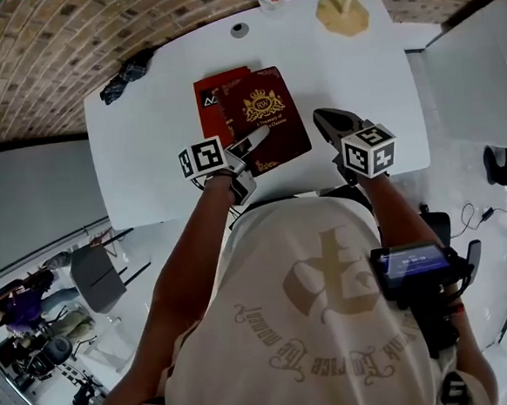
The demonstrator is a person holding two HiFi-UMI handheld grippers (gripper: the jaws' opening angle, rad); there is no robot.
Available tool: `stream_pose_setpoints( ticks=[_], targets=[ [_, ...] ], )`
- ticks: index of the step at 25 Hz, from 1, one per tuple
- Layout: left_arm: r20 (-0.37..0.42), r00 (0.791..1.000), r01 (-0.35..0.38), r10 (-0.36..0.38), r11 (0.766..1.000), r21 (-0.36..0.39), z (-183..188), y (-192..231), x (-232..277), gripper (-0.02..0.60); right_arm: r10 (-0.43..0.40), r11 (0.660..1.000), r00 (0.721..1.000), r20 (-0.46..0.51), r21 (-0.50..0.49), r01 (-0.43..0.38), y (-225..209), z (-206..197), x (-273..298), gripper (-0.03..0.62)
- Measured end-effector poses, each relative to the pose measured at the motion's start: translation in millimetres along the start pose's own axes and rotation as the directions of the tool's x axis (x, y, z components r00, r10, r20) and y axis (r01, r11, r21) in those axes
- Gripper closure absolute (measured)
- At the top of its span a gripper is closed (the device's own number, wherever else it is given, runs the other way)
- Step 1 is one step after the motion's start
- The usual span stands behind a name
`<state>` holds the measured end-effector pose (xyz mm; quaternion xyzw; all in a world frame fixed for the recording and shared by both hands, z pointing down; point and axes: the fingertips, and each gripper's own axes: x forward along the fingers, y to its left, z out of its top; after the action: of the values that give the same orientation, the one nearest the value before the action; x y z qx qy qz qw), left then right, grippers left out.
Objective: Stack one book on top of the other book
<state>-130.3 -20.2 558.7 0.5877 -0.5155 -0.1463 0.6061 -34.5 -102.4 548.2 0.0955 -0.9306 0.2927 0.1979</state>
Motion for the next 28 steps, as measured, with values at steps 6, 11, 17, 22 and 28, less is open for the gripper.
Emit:
stream_pose_setpoints(
  ticks=[6,11,17,22,28],
  targets=[
    [0.001,0.999,0.034,-0.034,0.999,-0.004,10,11,-25,0.345,-0.004,1.0,1.0,-0.012,-0.009,0.004,23,-3,11,0.572],
    [0.014,0.999,0.037,-0.037,0.999,-0.019,23,27,-44,0.345,-0.005,1.0,1.0,-0.021,-0.012,0.004,40,-5,28,0.572],
    [-0.002,0.999,0.034,-0.034,0.999,-0.009,34,45,-61,0.345,-0.002,1.0,1.0,-0.029,-0.019,0.001,52,-5,42,0.572],
    [0.009,1.0,0.029,-0.029,1.0,-0.005,41,50,-65,0.345,-0.002,1.0,1.0,-0.029,-0.016,0.001,54,-7,44,0.572],
    [0.0,1.0,0.031,-0.031,1.0,-0.003,51,61,-71,0.345,-0.006,1.0,1.0,-0.029,-0.019,0.006,66,-9,52,0.572]
  ],
)
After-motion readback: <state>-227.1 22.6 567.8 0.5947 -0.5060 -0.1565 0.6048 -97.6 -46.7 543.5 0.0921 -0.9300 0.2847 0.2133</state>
